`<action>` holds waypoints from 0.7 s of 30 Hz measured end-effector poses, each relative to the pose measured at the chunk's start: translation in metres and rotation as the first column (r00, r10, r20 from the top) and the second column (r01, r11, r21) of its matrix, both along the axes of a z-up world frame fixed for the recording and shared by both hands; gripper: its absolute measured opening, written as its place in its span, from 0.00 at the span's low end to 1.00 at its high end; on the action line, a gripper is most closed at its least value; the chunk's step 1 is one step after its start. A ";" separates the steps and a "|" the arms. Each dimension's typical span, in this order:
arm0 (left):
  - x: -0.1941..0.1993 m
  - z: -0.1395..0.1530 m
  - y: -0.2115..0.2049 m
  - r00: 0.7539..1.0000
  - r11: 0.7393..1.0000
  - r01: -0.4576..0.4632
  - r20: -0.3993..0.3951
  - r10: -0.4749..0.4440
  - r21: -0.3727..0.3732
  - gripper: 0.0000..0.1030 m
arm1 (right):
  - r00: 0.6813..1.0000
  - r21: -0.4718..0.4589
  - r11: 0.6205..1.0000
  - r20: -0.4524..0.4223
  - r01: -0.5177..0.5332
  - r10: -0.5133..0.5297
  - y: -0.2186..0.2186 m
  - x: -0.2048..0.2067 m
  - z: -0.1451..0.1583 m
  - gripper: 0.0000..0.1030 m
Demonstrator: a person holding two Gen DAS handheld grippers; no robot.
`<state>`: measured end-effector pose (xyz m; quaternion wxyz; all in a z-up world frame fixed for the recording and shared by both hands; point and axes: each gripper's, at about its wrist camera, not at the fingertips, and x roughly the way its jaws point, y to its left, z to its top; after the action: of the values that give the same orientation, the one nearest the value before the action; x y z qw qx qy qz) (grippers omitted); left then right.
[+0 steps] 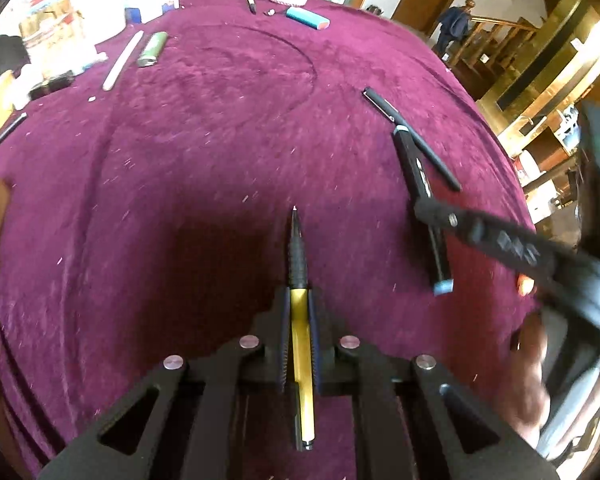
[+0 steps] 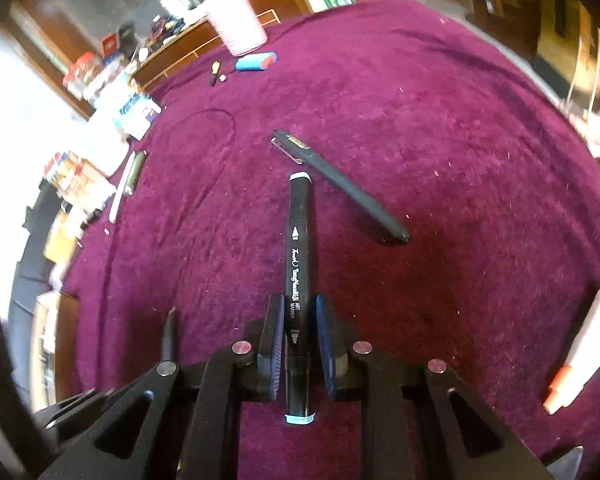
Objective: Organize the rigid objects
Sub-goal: 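Lower the yellow pencil into the tray with the left gripper while the right gripper releases the black marker there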
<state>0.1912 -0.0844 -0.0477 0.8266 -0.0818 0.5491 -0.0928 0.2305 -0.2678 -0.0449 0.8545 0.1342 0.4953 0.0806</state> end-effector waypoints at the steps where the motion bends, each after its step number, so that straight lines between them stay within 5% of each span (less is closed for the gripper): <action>1: -0.005 0.000 0.002 1.000 1.000 0.004 0.004 -0.004 0.004 0.09 | 1.000 -0.045 0.999 0.012 -0.009 0.010 0.006 -0.002 0.001 0.17; 7: -0.032 0.003 0.015 0.999 0.999 0.013 0.031 -0.014 0.040 0.08 | 0.989 -0.100 0.985 0.045 -0.139 0.144 0.040 -0.008 0.003 0.16; 15: -0.069 0.008 0.088 0.996 0.982 -0.084 0.002 0.085 -0.172 0.08 | 0.937 -0.056 0.938 0.065 -0.341 0.344 0.087 -0.023 0.003 0.16; 21: -0.099 0.029 0.129 0.989 0.965 -0.131 0.032 0.141 -0.226 0.08 | 0.908 0.022 0.911 0.093 -0.413 0.409 0.112 -0.048 0.016 0.16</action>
<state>0.0921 0.0449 -0.0182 0.8295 -0.2094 0.5083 -0.0989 0.1826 -0.1555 -0.0293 0.8362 0.0408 0.4731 0.2745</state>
